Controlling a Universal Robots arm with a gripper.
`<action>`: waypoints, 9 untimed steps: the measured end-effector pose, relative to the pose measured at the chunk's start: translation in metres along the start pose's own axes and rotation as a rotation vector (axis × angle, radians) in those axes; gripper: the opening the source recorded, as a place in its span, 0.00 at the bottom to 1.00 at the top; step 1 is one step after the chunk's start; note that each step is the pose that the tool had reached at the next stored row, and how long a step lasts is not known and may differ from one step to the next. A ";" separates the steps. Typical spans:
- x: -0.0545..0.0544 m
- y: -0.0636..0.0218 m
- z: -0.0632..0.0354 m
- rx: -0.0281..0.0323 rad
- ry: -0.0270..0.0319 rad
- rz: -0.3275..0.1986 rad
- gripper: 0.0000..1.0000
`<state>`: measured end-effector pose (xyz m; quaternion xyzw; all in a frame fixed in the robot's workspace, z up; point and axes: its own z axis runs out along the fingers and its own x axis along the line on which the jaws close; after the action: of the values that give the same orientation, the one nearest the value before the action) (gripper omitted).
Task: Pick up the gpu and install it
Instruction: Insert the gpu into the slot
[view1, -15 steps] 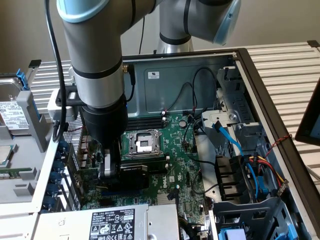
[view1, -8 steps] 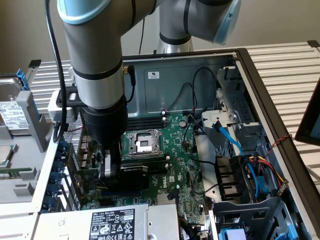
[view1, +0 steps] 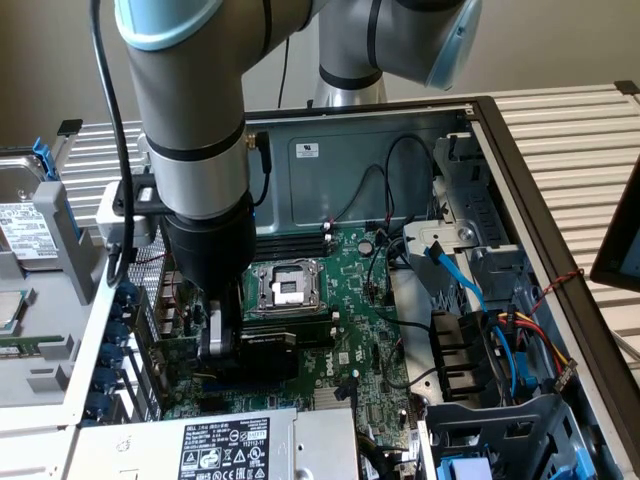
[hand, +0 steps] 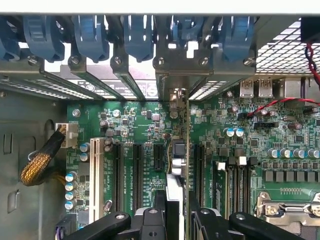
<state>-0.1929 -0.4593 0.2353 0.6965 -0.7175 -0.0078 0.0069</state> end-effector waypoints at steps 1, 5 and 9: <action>0.000 0.0000 0.0000 -0.0001 -0.0001 0.000 0.27; 0.000 0.0016 -0.0029 -0.0006 -0.0002 0.002 0.34; 0.000 0.0021 -0.0196 -0.0005 -0.0003 0.002 0.41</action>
<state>-0.1946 -0.4590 0.2549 0.6959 -0.7181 -0.0081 0.0070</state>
